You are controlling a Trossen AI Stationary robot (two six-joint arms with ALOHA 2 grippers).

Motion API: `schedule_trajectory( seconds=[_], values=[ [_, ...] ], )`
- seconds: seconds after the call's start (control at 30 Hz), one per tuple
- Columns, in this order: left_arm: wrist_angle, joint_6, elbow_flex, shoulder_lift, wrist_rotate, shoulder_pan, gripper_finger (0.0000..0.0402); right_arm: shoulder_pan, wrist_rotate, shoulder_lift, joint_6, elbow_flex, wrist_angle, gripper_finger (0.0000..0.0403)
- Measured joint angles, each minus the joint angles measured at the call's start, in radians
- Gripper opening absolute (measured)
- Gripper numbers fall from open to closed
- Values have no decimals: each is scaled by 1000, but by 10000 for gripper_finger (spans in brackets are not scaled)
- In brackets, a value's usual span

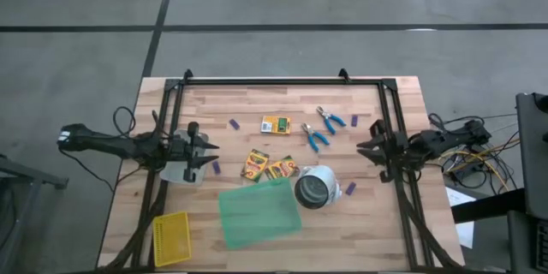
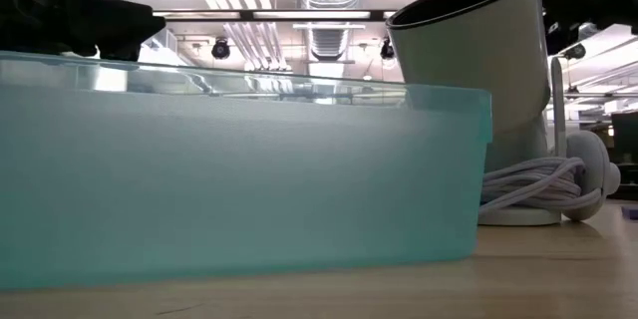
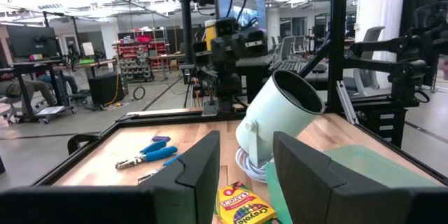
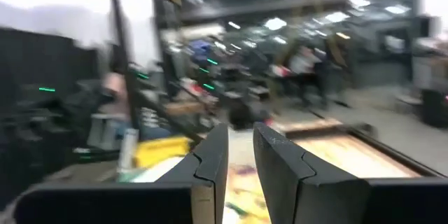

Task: Pick & Place School Supplies
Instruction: Put the blue eraser into the green bin

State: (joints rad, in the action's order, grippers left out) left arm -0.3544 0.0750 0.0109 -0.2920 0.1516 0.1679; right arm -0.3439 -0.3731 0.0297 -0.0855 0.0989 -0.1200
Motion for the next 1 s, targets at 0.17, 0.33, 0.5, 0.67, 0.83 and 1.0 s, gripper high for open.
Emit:
schedule_trajectory(
  seconds=[0.17, 0.33, 0.5, 0.67, 0.83, 1.0],
  values=[
    [0, 0, 0, 0, 0, 0, 139, 0, -172, 74, -75, 166, 267, 68],
    [0, 0, 0, 0, 0, 0, 139, 0, -347, 187, -308, 351, 448, 68],
    [0, 0, 0, 0, 0, 0, 139, 1, -563, 337, -469, 533, 628, 68],
    [0, 0, 0, 0, 0, 0, 139, 41, -705, 483, -871, 691, 896, 68],
    [0, 0, 0, 0, 0, 0, 139, 135, -650, 596, -1228, 782, 1147, 68],
    [0, 0, 0, 0, 0, 0, 139, 237, -628, 691, -1257, 789, 1148, 68]
  ],
)
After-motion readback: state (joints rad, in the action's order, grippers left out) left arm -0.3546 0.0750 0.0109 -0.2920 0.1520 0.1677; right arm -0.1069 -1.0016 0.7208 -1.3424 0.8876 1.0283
